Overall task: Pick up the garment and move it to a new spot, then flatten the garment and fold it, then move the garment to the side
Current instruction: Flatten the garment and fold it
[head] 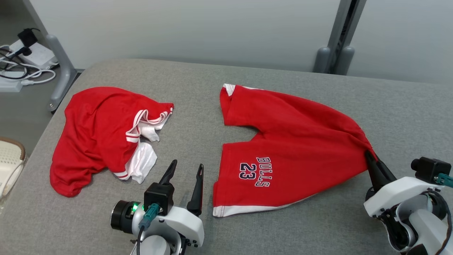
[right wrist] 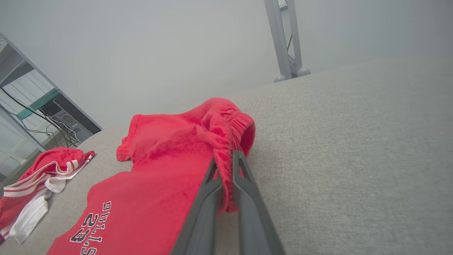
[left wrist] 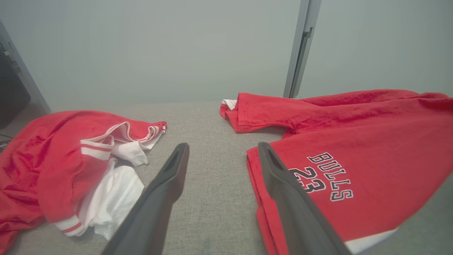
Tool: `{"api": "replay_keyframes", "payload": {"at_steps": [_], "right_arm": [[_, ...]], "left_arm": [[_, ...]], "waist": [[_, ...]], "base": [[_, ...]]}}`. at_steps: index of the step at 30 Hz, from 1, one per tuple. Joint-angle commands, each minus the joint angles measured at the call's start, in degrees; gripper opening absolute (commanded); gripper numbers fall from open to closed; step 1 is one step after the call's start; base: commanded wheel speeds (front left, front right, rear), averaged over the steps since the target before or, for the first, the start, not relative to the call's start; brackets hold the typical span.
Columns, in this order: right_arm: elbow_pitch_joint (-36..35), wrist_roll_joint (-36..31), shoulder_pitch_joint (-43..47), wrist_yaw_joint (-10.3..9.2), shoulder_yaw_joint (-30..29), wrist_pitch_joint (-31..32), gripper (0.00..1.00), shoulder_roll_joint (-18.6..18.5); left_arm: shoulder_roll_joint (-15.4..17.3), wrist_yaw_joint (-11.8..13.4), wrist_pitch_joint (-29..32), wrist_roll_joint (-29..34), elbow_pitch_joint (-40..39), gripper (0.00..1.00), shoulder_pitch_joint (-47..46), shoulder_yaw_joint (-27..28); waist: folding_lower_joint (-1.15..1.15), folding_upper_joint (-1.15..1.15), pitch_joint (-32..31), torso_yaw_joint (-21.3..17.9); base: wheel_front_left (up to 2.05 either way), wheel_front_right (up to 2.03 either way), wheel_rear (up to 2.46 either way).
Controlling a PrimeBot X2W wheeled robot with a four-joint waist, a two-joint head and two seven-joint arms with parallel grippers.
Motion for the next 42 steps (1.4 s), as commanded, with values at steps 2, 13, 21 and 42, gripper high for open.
{"api": "replay_keyframes", "payload": {"at_steps": [2,13,21,42], "right_arm": [[-0.6,-1.5,1.4,0.01,0.4,-0.1,0.0,-1.5],[-0.5,-5.1,2.9,0.01,6.5,1.7,0.0,-10.0],[-1.4,-10.9,0.8,0.01,6.4,4.6,0.0,-12.2],[21.4,-18.9,-12.7,0.0,14.1,2.1,1.0,1.3]], "left_arm": [[0.3,-0.1,0.0,-0.5,-0.2,1.0,0.9,0.0],[0.3,0.3,0.0,-2.9,-0.6,1.0,3.2,-2.4],[0.3,0.2,0.0,-3.6,-0.6,1.0,2.6,-4.3],[0.2,0.7,0.0,-3.8,0.8,1.0,0.9,-4.7]], "waist": [[0.0,0.0,-1.6,-1.8],[0.0,0.0,-4.8,-5.8],[0.0,0.0,-3.4,-4.5],[0.0,0.0,-1.3,-0.1]], "base": [[0.0,0.0,0.0],[0.0,0.0,0.0],[0.0,0.0,0.0],[0.0,0.0,0.0]]}}
